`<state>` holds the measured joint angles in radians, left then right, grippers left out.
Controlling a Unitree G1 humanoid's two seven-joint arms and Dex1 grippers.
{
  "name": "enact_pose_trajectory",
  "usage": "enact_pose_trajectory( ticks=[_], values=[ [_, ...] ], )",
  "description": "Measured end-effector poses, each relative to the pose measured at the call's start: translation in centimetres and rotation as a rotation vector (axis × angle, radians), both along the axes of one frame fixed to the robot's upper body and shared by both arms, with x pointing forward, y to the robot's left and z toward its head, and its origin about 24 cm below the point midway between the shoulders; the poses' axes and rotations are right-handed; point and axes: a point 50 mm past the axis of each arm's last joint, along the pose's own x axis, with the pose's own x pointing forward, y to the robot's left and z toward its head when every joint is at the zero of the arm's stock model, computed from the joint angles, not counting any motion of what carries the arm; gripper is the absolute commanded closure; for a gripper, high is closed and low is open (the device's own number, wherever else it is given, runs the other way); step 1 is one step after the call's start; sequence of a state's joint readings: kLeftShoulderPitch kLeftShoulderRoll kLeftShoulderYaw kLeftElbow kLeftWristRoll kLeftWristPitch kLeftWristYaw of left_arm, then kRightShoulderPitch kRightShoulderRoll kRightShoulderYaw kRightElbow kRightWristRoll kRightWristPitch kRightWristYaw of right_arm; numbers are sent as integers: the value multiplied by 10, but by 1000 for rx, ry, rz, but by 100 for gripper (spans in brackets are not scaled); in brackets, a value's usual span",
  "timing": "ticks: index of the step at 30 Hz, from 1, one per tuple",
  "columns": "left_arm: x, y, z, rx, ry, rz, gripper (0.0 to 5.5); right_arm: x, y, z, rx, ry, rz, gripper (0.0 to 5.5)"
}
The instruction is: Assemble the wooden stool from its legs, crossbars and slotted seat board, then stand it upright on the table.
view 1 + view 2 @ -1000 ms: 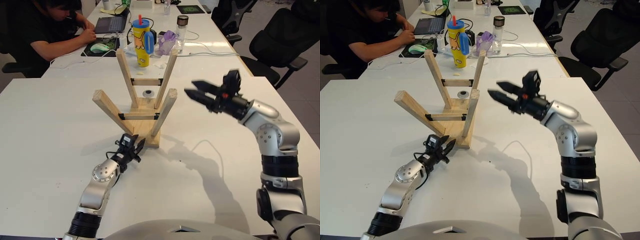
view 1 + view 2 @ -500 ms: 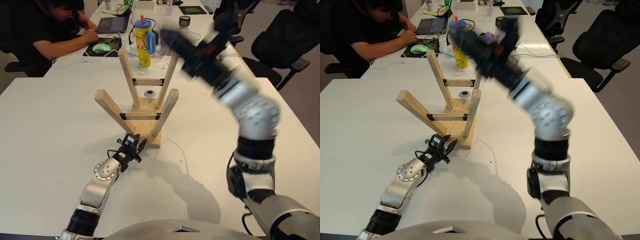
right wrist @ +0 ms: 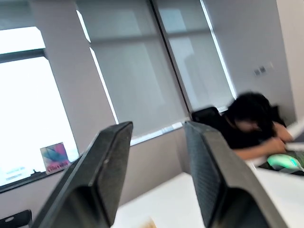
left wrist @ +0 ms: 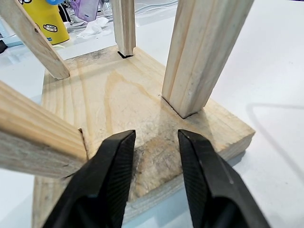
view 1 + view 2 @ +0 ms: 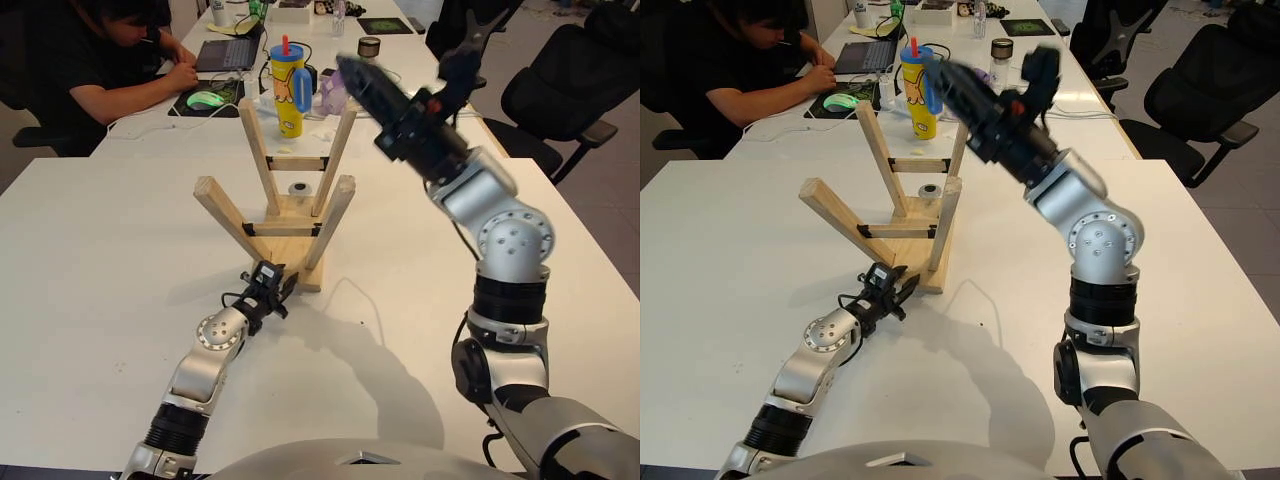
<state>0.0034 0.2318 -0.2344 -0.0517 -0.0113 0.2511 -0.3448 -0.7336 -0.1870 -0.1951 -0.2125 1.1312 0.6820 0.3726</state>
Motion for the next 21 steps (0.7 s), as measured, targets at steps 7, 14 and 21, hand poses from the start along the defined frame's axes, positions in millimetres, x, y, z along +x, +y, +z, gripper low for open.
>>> enact_pose_trajectory(
  ticks=[7, 14, 21],
  values=[
    [3, -2, 1, -6, -3, 0, 386, 3, 58, -66, -238, 262, -38, 431],
    [8, -5, -2, 5, 28, -12, 386, 7, 43, -68, -198, 191, -150, 445],
    [14, -11, 1, -42, 64, 18, 386, 28, -34, -32, 10, 171, -413, 445]
  ],
)
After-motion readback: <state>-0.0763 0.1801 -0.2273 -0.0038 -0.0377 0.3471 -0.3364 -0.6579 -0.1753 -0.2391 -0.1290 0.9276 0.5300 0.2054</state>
